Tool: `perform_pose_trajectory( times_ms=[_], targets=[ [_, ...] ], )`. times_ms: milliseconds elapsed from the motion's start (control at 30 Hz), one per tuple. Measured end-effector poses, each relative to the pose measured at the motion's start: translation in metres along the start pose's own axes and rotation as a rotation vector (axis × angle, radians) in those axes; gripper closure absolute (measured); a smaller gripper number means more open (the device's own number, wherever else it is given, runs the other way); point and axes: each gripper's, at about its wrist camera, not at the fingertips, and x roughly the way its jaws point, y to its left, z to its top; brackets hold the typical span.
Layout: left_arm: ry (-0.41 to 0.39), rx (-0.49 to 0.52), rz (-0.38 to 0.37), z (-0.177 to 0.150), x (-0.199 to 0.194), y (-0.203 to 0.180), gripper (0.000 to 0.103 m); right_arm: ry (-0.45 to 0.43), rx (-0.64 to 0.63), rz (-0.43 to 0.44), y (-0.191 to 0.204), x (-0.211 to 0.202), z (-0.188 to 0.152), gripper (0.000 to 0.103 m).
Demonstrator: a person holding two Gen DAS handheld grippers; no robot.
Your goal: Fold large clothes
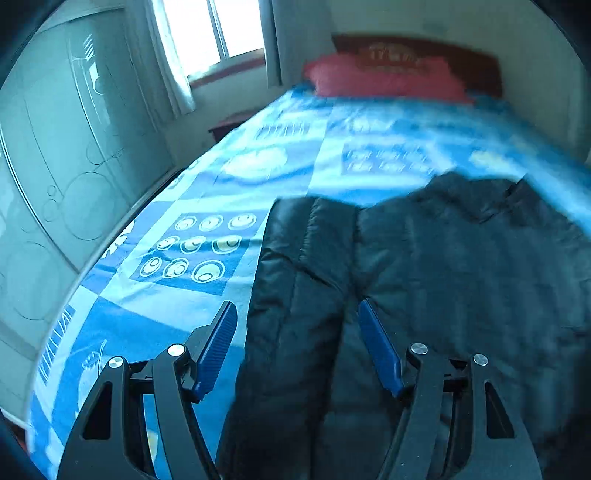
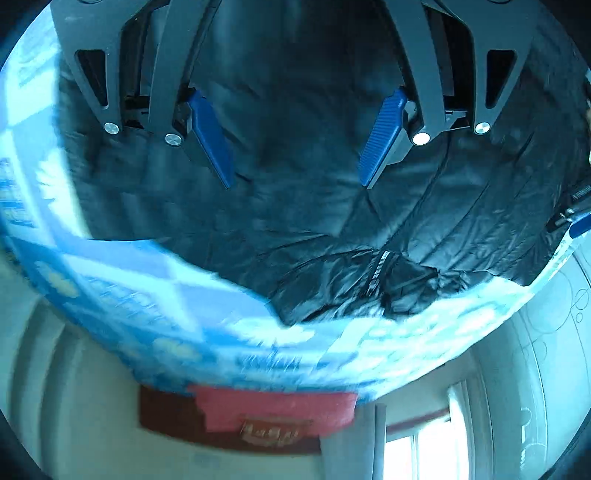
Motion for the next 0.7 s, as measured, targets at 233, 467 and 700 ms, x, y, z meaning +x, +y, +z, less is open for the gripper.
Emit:
perform_pose_trajectory(
  times_ms=[233,467,700],
  targets=[
    [0.143,-0.027,-0.063,-0.017,0.038,0.003,0.032,0.133,0.102,0.034,-0.045,0.025,-0.025,0.029],
    [0.111,-0.078,-0.174,-0.042,-0.027,0.041,0.032,0.038,0.140,0.058,-0.062,-0.083,-0.055,0.029],
    [0.177,-0.031,-0.275,-0.145,-0.124,0.079,0.031,0.105,0.219,-0.005,-0.097,-0.185,-0.161,0.029]
  ],
)
